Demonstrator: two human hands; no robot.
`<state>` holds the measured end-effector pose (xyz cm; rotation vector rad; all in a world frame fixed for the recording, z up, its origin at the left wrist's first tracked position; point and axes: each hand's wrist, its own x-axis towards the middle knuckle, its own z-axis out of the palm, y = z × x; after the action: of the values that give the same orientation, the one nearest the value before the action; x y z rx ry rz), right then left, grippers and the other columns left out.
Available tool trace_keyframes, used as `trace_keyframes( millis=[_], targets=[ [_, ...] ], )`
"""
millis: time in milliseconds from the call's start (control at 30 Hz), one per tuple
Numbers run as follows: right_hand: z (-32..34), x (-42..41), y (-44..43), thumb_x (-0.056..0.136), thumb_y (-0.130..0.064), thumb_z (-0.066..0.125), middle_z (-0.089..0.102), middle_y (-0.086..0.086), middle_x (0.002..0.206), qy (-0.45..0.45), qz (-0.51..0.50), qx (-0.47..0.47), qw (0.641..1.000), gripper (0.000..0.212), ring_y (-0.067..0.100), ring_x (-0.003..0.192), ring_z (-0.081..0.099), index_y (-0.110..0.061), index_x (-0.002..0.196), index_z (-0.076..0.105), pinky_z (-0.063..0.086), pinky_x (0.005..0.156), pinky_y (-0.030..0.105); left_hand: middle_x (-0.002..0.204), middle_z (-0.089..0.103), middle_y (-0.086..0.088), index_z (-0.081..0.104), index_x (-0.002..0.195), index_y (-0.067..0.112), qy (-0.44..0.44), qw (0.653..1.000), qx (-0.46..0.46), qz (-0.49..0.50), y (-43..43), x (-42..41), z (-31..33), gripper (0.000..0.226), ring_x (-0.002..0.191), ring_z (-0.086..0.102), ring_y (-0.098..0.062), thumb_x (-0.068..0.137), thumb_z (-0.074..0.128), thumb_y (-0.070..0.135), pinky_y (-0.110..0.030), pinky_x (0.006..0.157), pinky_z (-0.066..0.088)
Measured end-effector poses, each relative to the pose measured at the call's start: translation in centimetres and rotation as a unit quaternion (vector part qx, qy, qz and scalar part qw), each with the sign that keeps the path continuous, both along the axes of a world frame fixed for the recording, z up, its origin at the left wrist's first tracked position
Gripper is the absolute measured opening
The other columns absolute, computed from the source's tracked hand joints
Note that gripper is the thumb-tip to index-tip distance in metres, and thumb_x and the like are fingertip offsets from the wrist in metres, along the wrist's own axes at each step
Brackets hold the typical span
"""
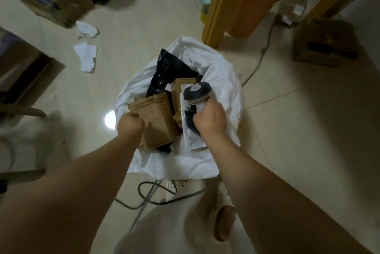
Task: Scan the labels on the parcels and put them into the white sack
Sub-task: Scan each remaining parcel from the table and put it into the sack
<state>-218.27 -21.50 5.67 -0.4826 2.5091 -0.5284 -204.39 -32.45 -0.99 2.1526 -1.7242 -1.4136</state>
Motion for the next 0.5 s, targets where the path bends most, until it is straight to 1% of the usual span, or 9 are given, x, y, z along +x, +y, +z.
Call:
trace_keyframes(
  millis=[67,100,167,233,267,333,400,467,500],
  targets=[
    [-0.7,0.5,-1.0,0.085,-0.014,0.068,0.054,0.016,0.121,0.032,0.024,0.008,0.999,0.038,0.032,0.109,0.056,-0.004,0.119,0.054,0.047,0.084,0.035,0.122,0.058,-0.027,0.057,0.118,-0.010,-0.036,0.999,0.002,0.021,-1.4,1.5,-1.6,0.030,0.113,0.055,-0.042,0.092,0.045,0.001,-0.044,0.096,0.046],
    [-1.0,0.6,-1.3,0.086,-0.015,0.068,0.052,0.016,0.121,0.041,0.033,0.014,0.999,0.039,0.032,0.108,0.055,-0.003,0.119,0.053,0.046,0.083,0.035,0.121,0.057,-0.028,0.055,0.117,-0.011,-0.057,0.998,0.004,0.021,-2.0,1.9,-2.4,0.029,0.111,0.056,-0.042,0.092,0.045,0.000,-0.043,0.092,0.047],
    [-1.6,0.5,-1.7,0.086,-0.015,0.067,0.050,0.016,0.121,0.048,0.029,0.024,0.998,0.038,0.032,0.106,0.055,-0.003,0.119,0.052,0.043,0.077,0.032,0.125,0.053,-0.027,0.049,0.122,-0.011,-0.091,0.995,0.022,0.022,-3.1,2.4,-3.8,0.032,0.114,0.053,-0.041,0.093,0.045,0.000,-0.041,0.089,0.046],
    [-2.1,0.2,-1.9,0.087,-0.015,0.066,0.048,0.015,0.122,0.054,0.013,0.032,0.998,0.037,0.033,0.106,0.055,-0.004,0.120,0.051,0.039,0.074,0.031,0.135,0.046,-0.025,0.038,0.135,-0.007,-0.118,0.991,0.061,0.034,-4.3,2.7,-5.5,0.043,0.123,0.048,-0.040,0.095,0.047,0.004,-0.042,0.095,0.044],
    [-2.3,0.0,-1.9,0.087,-0.015,0.065,0.048,0.015,0.123,0.059,0.008,0.037,0.998,0.037,0.033,0.106,0.056,-0.004,0.120,0.051,0.038,0.073,0.030,0.142,0.040,-0.024,0.031,0.142,-0.005,-0.128,0.988,0.078,0.039,-4.9,3.0,-6.3,0.050,0.128,0.043,-0.040,0.096,0.047,0.007,-0.043,0.100,0.040],
    [-2.8,-0.2,-2.1,0.087,-0.014,0.064,0.048,0.016,0.124,0.072,0.001,0.044,0.996,0.037,0.034,0.106,0.056,-0.004,0.120,0.050,0.035,0.072,0.029,0.150,0.031,-0.023,0.023,0.147,-0.004,-0.128,0.985,0.102,0.053,-5.7,3.1,-8.0,0.058,0.137,0.034,-0.039,0.097,0.046,0.015,-0.044,0.111,0.032],
    [-3.4,-0.3,-2.3,0.087,-0.014,0.064,0.047,0.016,0.124,0.082,0.000,0.048,0.995,0.038,0.034,0.105,0.057,-0.004,0.121,0.049,0.036,0.071,0.029,0.154,0.024,-0.022,0.012,0.151,0.000,-0.108,0.980,0.136,0.093,-5.8,3.1,-9.1,0.065,0.139,0.032,-0.039,0.099,0.045,0.022,-0.047,0.113,0.030],
    [-3.8,-0.3,-2.5,0.087,-0.014,0.065,0.047,0.016,0.125,0.088,0.004,0.055,0.995,0.040,0.033,0.104,0.057,-0.004,0.122,0.049,0.035,0.071,0.027,0.154,0.023,-0.023,0.000,0.153,0.006,-0.086,0.975,0.154,0.132,-5.9,3.4,-9.9,0.078,0.134,0.036,-0.042,0.098,0.051,0.028,-0.049,0.104,0.040],
    [-4.0,-0.5,-2.5,0.087,-0.014,0.065,0.047,0.016,0.125,0.090,0.005,0.059,0.994,0.041,0.033,0.104,0.057,-0.004,0.122,0.049,0.034,0.070,0.027,0.151,0.028,-0.023,0.001,0.153,0.006,-0.068,0.975,0.154,0.144,-6.0,3.7,-10.2,0.084,0.131,0.040,-0.042,0.095,0.057,0.027,-0.049,0.098,0.045]
  ],
)
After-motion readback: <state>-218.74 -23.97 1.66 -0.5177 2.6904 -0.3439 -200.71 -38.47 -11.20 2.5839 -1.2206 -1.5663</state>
